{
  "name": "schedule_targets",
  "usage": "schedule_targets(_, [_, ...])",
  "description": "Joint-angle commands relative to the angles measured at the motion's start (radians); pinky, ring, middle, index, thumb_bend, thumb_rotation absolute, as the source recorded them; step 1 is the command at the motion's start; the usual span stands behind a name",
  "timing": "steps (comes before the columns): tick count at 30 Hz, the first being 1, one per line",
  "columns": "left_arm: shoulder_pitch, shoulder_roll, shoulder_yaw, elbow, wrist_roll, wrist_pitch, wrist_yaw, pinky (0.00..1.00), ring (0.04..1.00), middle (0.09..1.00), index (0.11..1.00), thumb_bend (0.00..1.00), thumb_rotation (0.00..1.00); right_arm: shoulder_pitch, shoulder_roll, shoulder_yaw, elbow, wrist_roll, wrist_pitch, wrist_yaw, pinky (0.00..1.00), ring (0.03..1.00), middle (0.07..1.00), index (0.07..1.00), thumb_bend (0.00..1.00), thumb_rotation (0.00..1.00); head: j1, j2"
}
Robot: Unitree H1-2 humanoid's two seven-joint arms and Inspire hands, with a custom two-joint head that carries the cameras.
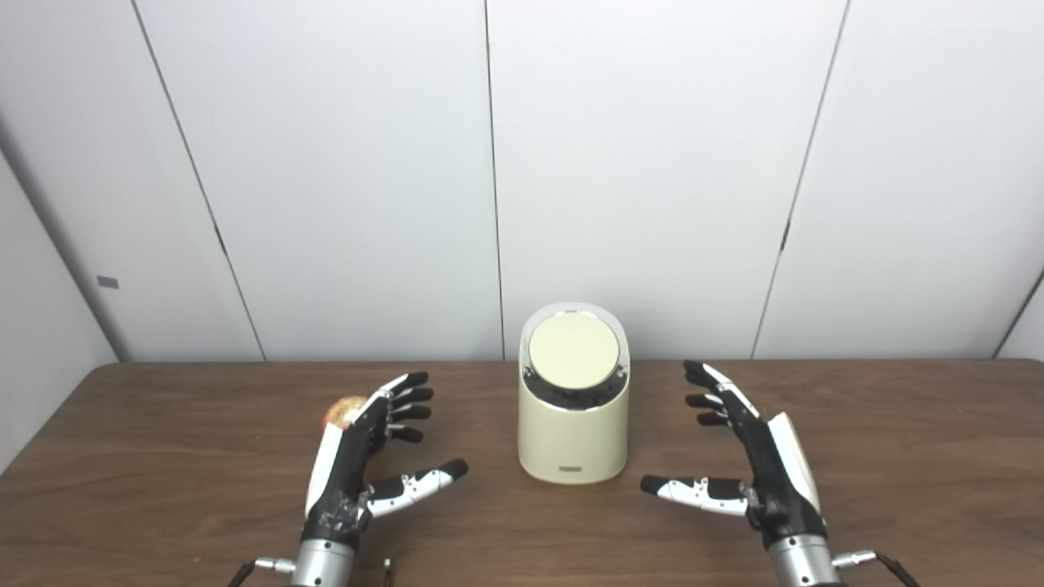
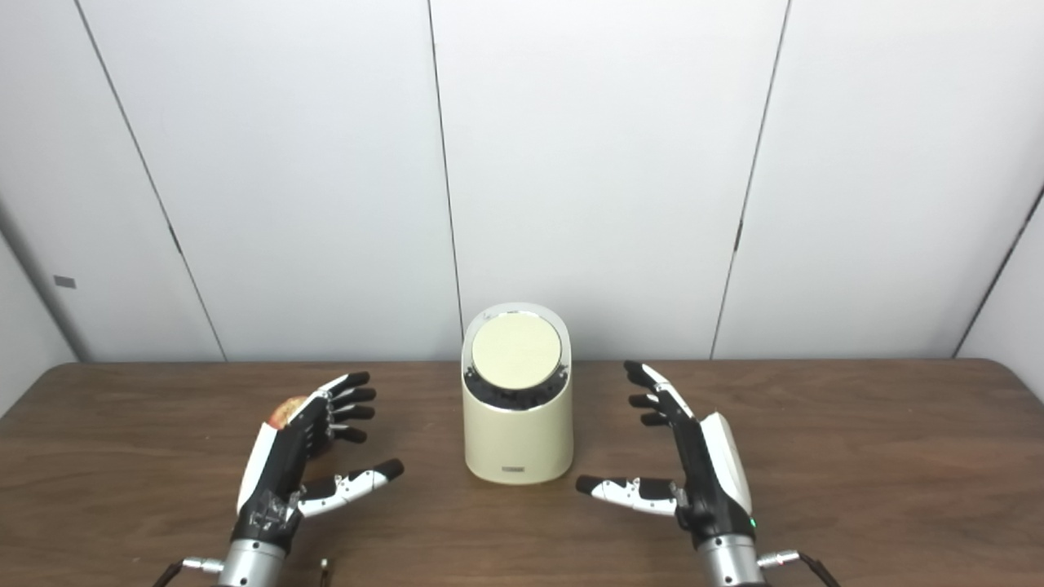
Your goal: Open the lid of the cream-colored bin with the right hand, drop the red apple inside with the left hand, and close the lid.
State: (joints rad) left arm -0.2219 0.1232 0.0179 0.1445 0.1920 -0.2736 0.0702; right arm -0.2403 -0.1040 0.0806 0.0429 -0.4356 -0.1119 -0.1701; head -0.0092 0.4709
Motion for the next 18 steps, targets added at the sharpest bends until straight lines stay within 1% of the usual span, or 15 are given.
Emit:
schedule_targets(1, [-0.037, 0.008, 0.002, -0.018, 0.003, -0.035, 0.010, 0.63, 0.727, 0.771, 0.830, 0.77, 0.09, -0.025, 0.003, -0.002, -0.027, 0.004, -0.015, -0.005, 0.70, 0.763, 0.843, 0.840, 0.85, 0.15, -0.001, 0.001])
schedule_targets(9, [-0.038, 0.008, 0.003, -0.018, 0.002, -0.036, 0.010, 0.62, 0.723, 0.771, 0.823, 0.77, 0.09, -0.023, 0.006, -0.001, -0.038, -0.002, -0.005, 0.000, 0.69, 0.762, 0.841, 0.840, 0.85, 0.15, -0.002, 0.000])
schedule_targets(16, [-0.044, 0.003, -0.001, -0.010, 0.005, -0.034, 0.012, 0.62, 0.725, 0.771, 0.824, 0.76, 0.08, -0.030, 0.003, -0.006, -0.023, 0.014, -0.020, 0.001, 0.70, 0.762, 0.845, 0.840, 0.85, 0.15, 0.010, -0.008])
schedule_targets(18, [-0.047, 0.001, -0.001, 0.000, 0.001, -0.038, 0.011, 0.62, 0.727, 0.774, 0.823, 0.76, 0.07, -0.036, 0.001, -0.007, -0.015, 0.027, -0.039, 0.002, 0.71, 0.764, 0.849, 0.846, 0.82, 0.18, 0.015, -0.014])
